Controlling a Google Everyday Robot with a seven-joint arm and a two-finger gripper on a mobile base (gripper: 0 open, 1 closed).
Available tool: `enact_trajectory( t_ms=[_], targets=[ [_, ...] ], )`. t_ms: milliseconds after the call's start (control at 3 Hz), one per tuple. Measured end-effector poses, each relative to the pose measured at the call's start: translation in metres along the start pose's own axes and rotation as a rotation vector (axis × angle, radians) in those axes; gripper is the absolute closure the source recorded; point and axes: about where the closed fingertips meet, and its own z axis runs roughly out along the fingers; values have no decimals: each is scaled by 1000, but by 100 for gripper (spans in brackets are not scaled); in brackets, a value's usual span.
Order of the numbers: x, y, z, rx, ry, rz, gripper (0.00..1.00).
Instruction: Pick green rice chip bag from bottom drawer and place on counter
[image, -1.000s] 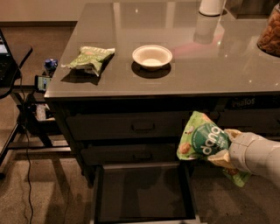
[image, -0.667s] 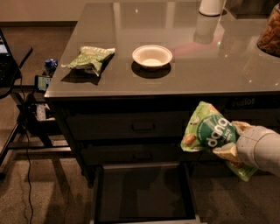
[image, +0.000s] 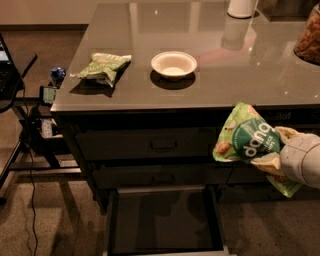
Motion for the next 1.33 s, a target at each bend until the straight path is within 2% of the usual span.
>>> enact_trajectory(
  t_ms=[333, 667, 1000, 1333],
  targets=[
    [-22, -19, 6, 1, -31, 14, 100],
    [-55, -53, 10, 30, -79, -18, 100],
    [-56, -53, 11, 28, -80, -17, 100],
    [-63, -75, 26, 16, -86, 15, 100]
  ],
)
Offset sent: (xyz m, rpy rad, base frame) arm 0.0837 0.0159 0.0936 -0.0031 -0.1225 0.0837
